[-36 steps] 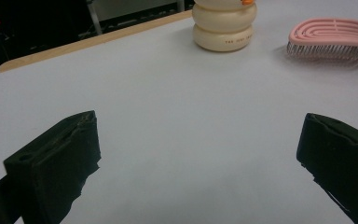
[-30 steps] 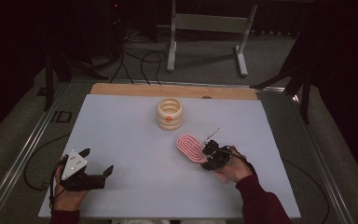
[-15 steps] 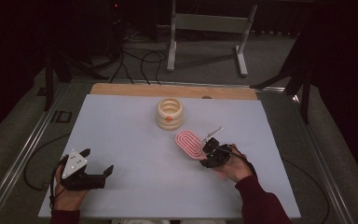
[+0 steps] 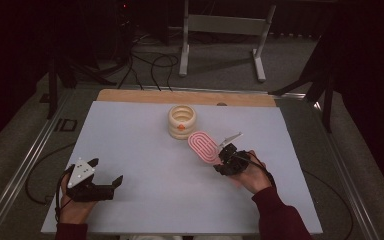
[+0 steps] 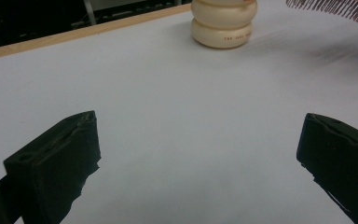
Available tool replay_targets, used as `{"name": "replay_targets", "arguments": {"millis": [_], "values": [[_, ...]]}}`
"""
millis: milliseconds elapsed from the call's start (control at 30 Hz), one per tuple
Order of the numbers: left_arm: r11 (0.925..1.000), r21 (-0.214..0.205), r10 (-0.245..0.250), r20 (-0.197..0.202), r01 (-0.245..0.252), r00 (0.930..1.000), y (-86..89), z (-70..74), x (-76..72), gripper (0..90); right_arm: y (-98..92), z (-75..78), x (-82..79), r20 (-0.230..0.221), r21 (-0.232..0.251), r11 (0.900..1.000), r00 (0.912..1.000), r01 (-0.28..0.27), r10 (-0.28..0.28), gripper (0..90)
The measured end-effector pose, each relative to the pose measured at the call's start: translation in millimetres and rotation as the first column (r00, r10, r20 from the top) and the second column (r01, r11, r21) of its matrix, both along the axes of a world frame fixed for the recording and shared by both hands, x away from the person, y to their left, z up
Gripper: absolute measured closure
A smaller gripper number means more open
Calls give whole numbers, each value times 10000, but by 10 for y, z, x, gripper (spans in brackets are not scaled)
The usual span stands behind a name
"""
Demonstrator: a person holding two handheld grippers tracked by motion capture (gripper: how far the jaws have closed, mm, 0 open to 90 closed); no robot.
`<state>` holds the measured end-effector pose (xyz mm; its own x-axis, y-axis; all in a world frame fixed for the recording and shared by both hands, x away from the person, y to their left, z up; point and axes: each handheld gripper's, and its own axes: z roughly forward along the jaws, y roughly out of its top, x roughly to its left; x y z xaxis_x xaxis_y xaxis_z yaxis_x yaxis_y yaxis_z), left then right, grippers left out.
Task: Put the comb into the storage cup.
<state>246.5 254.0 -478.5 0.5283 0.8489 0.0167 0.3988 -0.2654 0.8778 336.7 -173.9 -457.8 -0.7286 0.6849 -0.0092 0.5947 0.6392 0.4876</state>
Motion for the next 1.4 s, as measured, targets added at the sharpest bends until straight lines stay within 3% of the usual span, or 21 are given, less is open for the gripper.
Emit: {"name": "replay_targets", "arguments": {"millis": [533, 733, 1033, 1100, 1333, 1400], "values": [[10000, -32, -18, -423, 16, 9991, -70, 178, 207, 0, 24, 181, 21, 917, 522, 9984, 9954, 213, -261, 699], [10000, -44, -42, -262, 41, 9996, -106, 318, 318, 0, 25, 227, 41, 1320, 829, 9957, 9899, 410, -518, 699], [9999, -92, -70, -151, 69, 9999, -221, 472, 492, 0, 50, 257, 57, 1845, 1199, 9910, 9794, 602, -818, 699], [9996, -252, -160, -119, 157, 9998, -225, 494, 499, 0, 46, 274, 54, 1966, 1288, 9898, 9767, 608, -856, 699], [9995, -195, -262, -135, 259, 9996, -219, 514, 472, 0, 27, 300, 44, 2327, 1402, 9881, 9679, 628, -946, 699], [9997, -157, -203, -207, 199, 9996, -212, 498, 466, 0, 11, 313, 33, 2566, 1667, 9841, 9609, 619, -1039, 699]]}}
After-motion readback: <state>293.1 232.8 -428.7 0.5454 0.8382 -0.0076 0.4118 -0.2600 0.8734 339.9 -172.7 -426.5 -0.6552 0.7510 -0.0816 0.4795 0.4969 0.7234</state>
